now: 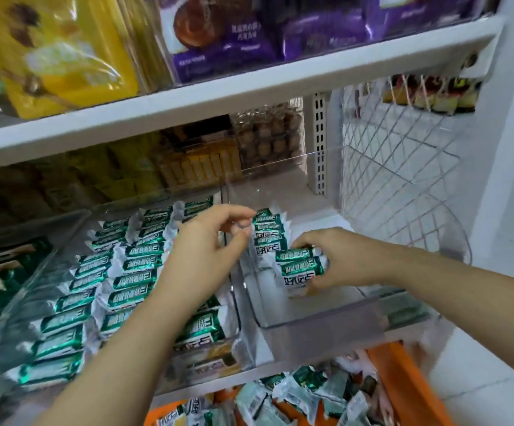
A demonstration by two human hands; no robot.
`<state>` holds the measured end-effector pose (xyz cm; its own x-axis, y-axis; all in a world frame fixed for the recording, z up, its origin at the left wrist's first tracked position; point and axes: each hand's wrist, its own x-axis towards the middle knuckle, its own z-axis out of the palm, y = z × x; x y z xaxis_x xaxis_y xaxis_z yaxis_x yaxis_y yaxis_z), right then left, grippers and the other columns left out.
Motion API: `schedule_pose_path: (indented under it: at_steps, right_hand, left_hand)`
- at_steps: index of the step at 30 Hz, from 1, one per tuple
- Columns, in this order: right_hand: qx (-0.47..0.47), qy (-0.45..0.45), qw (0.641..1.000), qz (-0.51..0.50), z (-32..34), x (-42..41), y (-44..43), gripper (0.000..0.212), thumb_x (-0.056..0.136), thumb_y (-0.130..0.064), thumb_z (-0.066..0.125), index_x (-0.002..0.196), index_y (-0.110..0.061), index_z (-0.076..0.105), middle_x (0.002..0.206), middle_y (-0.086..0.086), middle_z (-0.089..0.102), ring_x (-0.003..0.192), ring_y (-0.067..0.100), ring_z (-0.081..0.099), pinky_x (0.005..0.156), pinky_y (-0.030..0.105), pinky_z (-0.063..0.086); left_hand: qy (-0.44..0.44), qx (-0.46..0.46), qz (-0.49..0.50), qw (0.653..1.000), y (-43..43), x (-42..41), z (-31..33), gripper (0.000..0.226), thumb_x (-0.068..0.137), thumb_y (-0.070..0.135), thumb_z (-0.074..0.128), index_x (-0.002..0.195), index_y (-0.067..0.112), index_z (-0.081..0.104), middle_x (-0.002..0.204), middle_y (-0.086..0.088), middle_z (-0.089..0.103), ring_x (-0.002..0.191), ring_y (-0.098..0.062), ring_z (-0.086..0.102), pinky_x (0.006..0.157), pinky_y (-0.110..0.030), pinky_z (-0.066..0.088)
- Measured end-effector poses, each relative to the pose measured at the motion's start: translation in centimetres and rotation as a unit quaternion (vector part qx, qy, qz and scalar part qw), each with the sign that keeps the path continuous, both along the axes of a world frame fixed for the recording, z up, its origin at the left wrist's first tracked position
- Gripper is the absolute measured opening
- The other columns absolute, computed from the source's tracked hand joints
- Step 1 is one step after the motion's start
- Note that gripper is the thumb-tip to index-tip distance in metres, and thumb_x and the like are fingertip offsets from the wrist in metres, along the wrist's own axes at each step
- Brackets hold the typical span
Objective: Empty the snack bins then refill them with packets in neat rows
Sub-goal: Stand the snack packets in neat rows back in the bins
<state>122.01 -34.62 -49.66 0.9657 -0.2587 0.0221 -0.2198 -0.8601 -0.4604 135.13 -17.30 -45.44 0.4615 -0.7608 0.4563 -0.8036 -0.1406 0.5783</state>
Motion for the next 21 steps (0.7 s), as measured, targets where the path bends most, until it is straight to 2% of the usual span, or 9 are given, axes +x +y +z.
schedule_pose_path:
  at_steps: [3, 5, 7, 12, 16, 19, 21]
  right_hand:
    - [-0.056, 0.015, 0.998, 0.024, -0.2, 2.8, -0.2, 0.061, 0.072, -0.027, 0.079, 0.127, -0.02, 0.054, 0.118, -0.002, 0.058, 0.102, 0.014, 0.054, 0.084, 0.025, 0.044]
    - [-0.13, 0.021, 0.991, 0.007, -0.4, 4.0, -0.2, 0.066, 0.073, -0.036, 0.078, 0.132, -0.023, 0.05, 0.124, -0.001, 0.052, 0.111, 0.018, 0.051, 0.09, 0.03, 0.045]
    - [-0.177, 0.027, 0.983, -0.027, -0.7, 4.8, 0.0, 0.07, 0.073, -0.044, 0.077, 0.133, -0.024, 0.047, 0.125, 0.001, 0.048, 0.112, 0.021, 0.051, 0.091, 0.037, 0.047]
    - [-0.103, 0.016, 0.994, -0.022, -1.7, 6.5, 1.0, 0.07, 0.07, -0.035, 0.082, 0.126, -0.017, 0.045, 0.123, 0.005, 0.044, 0.103, 0.025, 0.054, 0.088, 0.035, 0.047]
    - [-0.044, 0.008, 0.998, -0.042, -0.1, 4.9, 0.6, 0.074, 0.068, -0.04, 0.083, 0.128, -0.021, 0.044, 0.123, -0.001, 0.044, 0.102, 0.015, 0.05, 0.087, 0.029, 0.044]
    - [0.013, -0.011, 0.998, -0.067, 2.7, 1.2, 0.3, 0.062, 0.078, -0.045, 0.072, 0.131, -0.028, 0.044, 0.122, -0.01, 0.046, 0.099, 0.007, 0.051, 0.077, 0.02, 0.039]
    - [0.051, -0.044, 0.994, -0.083, 4.4, -2.5, 0.3, 0.047, 0.081, -0.045, 0.068, 0.122, -0.036, 0.048, 0.117, -0.016, 0.052, 0.098, 0.001, 0.055, 0.074, 0.014, 0.043]
  left_hand:
    - [0.026, -0.017, -0.003, 1.0, 0.6, 0.5, -0.1, 0.023, 0.091, 0.011, 0.059, 0.1, 0.032, 0.063, 0.086, 0.018, 0.064, 0.086, 0.007, 0.058, 0.072, -0.002, 0.04]
    - [0.051, -0.027, -0.006, 0.998, 1.0, 0.7, -0.2, 0.024, 0.091, 0.012, 0.06, 0.097, 0.036, 0.061, 0.082, 0.015, 0.063, 0.084, 0.005, 0.059, 0.072, -0.002, 0.04]
    - [0.069, -0.032, -0.014, 0.997, 1.2, 0.9, -0.3, 0.025, 0.091, 0.011, 0.061, 0.097, 0.036, 0.06, 0.084, 0.014, 0.064, 0.083, 0.004, 0.059, 0.072, -0.002, 0.039]
    - [0.059, -0.047, -0.018, 0.997, 1.1, 1.0, -0.9, 0.025, 0.09, 0.01, 0.061, 0.101, 0.032, 0.062, 0.091, 0.014, 0.063, 0.087, 0.006, 0.057, 0.076, -0.002, 0.039]
    - [0.032, -0.03, -0.021, 0.999, 1.4, 1.0, -0.8, 0.024, 0.09, 0.011, 0.062, 0.101, 0.033, 0.062, 0.093, 0.014, 0.062, 0.09, 0.008, 0.057, 0.077, 0.0, 0.037]
    - [0.025, 0.01, -0.028, 0.999, 1.6, 0.9, 0.1, 0.023, 0.09, 0.015, 0.063, 0.1, 0.036, 0.061, 0.093, 0.016, 0.063, 0.091, 0.011, 0.056, 0.075, 0.002, 0.036]
    - [0.002, 0.032, -0.035, 0.999, 1.3, 0.4, 1.1, 0.022, 0.09, 0.017, 0.063, 0.1, 0.037, 0.06, 0.095, 0.018, 0.063, 0.093, 0.011, 0.055, 0.074, 0.002, 0.035]
